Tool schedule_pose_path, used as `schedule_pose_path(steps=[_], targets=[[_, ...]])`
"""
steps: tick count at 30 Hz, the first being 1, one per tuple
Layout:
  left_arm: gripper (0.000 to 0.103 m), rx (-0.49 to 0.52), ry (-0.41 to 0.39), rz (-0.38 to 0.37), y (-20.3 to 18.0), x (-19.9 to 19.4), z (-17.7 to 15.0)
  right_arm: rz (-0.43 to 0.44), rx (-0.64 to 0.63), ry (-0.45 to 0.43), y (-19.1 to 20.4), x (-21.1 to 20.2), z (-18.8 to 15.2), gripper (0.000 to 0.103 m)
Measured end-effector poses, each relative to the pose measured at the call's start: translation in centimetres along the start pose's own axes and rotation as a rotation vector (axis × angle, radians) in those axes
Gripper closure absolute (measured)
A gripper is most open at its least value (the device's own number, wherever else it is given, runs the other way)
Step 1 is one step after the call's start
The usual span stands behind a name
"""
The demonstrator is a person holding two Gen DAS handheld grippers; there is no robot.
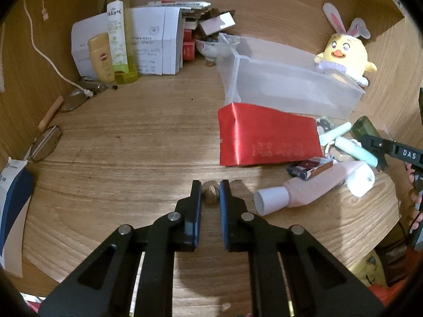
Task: Organize objects
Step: 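Grasp the dark green spray bottle with the right tool while the left tool grasps the small brown nut, then carry the green bottle into the clear bin with the right tool while the left tool drops the nut in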
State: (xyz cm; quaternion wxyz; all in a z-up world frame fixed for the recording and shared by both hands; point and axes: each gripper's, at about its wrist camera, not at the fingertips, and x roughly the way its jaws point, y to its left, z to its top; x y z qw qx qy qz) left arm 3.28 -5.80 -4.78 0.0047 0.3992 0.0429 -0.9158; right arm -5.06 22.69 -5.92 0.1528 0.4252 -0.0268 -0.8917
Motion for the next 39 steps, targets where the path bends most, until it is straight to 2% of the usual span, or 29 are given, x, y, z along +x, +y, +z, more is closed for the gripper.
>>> schedule_pose_path(steps=[11, 21, 39], targets=[[0.091, -0.02, -0.096, -0.018, -0.6, -1.2, 2.9, 0.014, -0.009, -0.109, 0.0, -3.4, 1.2, 0.063], [0.091, 0.008, -0.18, -0.049, -2.7, -1.7, 6.6, 0.032, -0.023, -0.195, 0.2, -4.9, 3.5, 0.063], [0.091, 0.022, -0.232, -0.099, -4.7, -0.6, 13.5, 0.09, -0.07, -0.24, 0.4, -3.9, 9.2, 0.063]])
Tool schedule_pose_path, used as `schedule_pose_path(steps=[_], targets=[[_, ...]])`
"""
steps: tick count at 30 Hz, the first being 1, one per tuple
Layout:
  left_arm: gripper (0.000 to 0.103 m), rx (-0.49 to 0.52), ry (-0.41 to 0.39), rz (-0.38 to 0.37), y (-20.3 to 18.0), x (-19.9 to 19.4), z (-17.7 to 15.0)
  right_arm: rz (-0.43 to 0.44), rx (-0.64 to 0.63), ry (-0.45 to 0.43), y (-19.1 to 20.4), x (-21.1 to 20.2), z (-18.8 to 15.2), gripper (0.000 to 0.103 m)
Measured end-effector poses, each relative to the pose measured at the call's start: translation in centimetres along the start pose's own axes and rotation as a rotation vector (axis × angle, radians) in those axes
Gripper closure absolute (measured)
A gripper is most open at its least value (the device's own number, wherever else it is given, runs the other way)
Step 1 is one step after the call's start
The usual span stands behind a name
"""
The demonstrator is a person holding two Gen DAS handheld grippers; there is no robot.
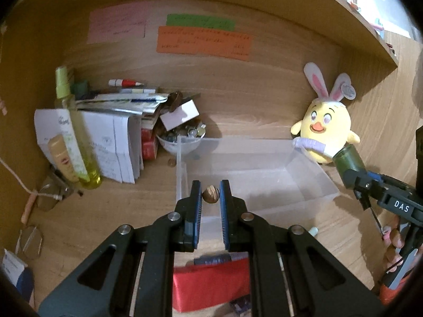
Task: Organize objects
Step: 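Carry the green bottle into the clear bin with the right tool while the left tool drops the nut in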
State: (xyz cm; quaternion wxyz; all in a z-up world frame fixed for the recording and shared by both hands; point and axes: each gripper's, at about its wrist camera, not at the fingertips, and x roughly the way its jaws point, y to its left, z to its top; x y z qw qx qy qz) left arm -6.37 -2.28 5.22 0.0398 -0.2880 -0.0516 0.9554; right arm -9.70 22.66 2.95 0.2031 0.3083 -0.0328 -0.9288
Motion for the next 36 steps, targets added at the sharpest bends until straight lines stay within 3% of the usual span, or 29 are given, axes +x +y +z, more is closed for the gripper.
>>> schedule_pose_path(steps=[9, 25, 36], targets=[[0.091, 0.011, 0.033, -0.017, -0.9, 2.4, 1.8, 0.031, -0.02, 0.023, 0.0, 2.1, 1.7, 0.063], [0.091, 0.025, 0.192, -0.038, -1.1, 8.9, 1.8, -0.032, -0.108, 0.162, 0.2, 7.9, 2.2, 0.063], [0.091, 0.064, 0.236, -0.034, -2.0, 10.7, 1.5, -0.055, -0.125, 0.225, 0.1, 10.3, 2.2, 0.064]])
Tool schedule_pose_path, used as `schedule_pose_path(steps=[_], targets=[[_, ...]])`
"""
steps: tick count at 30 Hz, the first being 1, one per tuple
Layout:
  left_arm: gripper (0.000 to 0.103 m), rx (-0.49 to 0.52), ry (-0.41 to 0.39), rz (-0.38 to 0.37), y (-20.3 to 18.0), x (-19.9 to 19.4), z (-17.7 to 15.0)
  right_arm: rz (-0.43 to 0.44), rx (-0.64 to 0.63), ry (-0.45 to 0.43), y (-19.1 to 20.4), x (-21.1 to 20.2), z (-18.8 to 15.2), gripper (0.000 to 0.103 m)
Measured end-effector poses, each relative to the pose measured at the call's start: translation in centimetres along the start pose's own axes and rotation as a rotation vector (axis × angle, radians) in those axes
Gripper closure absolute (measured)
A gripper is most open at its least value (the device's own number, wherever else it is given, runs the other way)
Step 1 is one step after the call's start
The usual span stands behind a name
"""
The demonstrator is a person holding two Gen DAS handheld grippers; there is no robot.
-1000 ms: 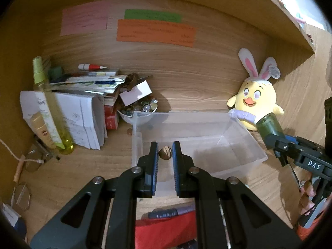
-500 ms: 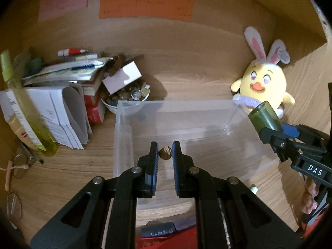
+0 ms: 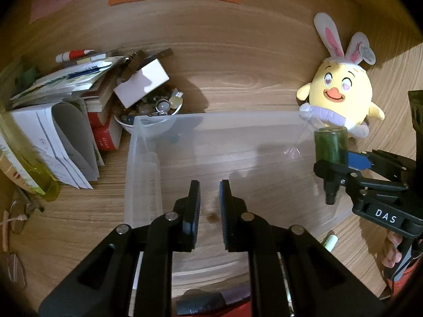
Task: Organize objects
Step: 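Carry the green bottle into the clear bin with the right tool while the left tool drops the nut in, then withdraw both open tools from the bin back toward the scattered items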
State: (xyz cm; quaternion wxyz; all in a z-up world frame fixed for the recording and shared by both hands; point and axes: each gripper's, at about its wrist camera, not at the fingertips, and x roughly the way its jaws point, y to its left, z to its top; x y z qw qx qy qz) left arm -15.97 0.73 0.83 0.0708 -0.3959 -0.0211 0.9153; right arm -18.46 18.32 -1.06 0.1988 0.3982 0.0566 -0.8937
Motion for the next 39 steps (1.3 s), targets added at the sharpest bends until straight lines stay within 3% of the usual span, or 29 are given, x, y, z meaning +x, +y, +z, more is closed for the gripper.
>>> schedule_pose_path(steps=[7, 9, 11, 18, 21, 23, 28, 39], targets=[[0.09, -0.005, 0.009, -0.021, 0.0, 0.4, 0.0, 0.011, 0.006, 0.02, -0.1, 0.4, 0.1, 0.064], [0.085, -0.005, 0.011, -0.023, 0.0, 0.4, 0.0, 0.023, 0.007, 0.027, -0.2, 0.4, 0.1, 0.064], [0.072, -0.005, 0.012, -0.025, 0.0, 0.3, 0.0, 0.023, -0.003, 0.034, 0.0, 0.4, 0.1, 0.064], [0.066, -0.003, 0.002, -0.028, -0.3, -0.3, -0.1, -0.002, -0.049, 0.015, 1.2, -0.2, -0.1, 0.064], [0.059, -0.003, -0.015, -0.028, -0.3, -1.1, -0.1, -0.002, -0.053, -0.003, 1.4, -0.8, -0.2, 0.063], [0.051, 0.001, -0.032, -0.022, -0.3, -1.9, 0.0, -0.002, -0.055, -0.017, 1.6, -1.4, -0.3, 0.06], [0.039, 0.011, -0.081, -0.021, -0.4, -4.3, -0.2, -0.017, -0.078, -0.079, 2.4, -3.9, -1.1, 0.039], [0.021, 0.029, -0.122, -0.019, -0.9, -8.1, -3.1, 0.095, -0.058, -0.081, 3.6, -7.1, -4.9, 0.032]])
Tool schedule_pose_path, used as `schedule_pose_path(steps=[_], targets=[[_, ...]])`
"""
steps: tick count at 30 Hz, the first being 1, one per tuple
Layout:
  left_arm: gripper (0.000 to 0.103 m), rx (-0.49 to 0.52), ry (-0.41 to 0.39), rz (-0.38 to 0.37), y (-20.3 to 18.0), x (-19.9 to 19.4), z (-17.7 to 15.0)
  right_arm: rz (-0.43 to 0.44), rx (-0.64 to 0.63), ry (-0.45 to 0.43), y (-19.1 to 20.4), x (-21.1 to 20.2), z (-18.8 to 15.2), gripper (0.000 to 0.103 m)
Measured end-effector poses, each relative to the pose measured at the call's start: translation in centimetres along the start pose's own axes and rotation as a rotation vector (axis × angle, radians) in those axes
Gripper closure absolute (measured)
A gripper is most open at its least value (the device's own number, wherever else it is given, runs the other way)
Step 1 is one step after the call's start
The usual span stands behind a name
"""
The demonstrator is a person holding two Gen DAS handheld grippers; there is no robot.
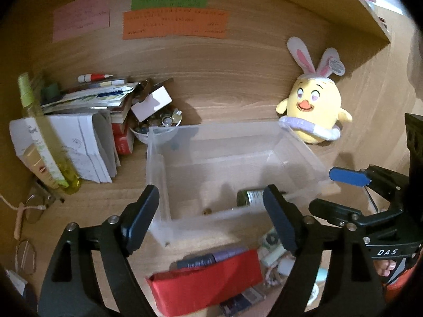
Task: Organize objects
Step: 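Withdraw both open tools from the bin back toward the scattered items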
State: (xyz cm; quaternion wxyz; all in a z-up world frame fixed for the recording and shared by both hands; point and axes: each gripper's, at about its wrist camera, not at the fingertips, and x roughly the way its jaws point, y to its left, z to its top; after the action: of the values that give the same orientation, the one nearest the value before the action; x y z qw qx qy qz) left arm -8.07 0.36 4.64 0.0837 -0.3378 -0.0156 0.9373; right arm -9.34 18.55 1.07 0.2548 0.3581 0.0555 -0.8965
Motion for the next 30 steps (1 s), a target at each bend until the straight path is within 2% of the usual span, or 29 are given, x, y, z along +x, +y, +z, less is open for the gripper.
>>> schedule_pose_path(steps=[8, 13, 22, 30], targets=[[0.018, -0.009, 0.0, -0.011, -0.4, -1.9, -2.7, 0.033, 0.046, -0.005, 0.0, -1.6, -2.4, 0.032], [0.011, -0.021, 0.015, -0.007, -0.1, -2.3, -4.4, 0.001, 0.058, 0.01, -0.3, -1.6, -3.7, 0.032], [0.011, -0.08, 0.119, 0.02, 2.3, -0.7, -7.3, 0.012, 0.105, 0.074, -1.2, -0.1, -5.5, 0.032], [0.011, -0.125, 0.178, 0.024, 4.0, 0.5, -8.6, 0.01, 0.021, 0.057, 1.1, -0.4, -6.0, 0.033]])
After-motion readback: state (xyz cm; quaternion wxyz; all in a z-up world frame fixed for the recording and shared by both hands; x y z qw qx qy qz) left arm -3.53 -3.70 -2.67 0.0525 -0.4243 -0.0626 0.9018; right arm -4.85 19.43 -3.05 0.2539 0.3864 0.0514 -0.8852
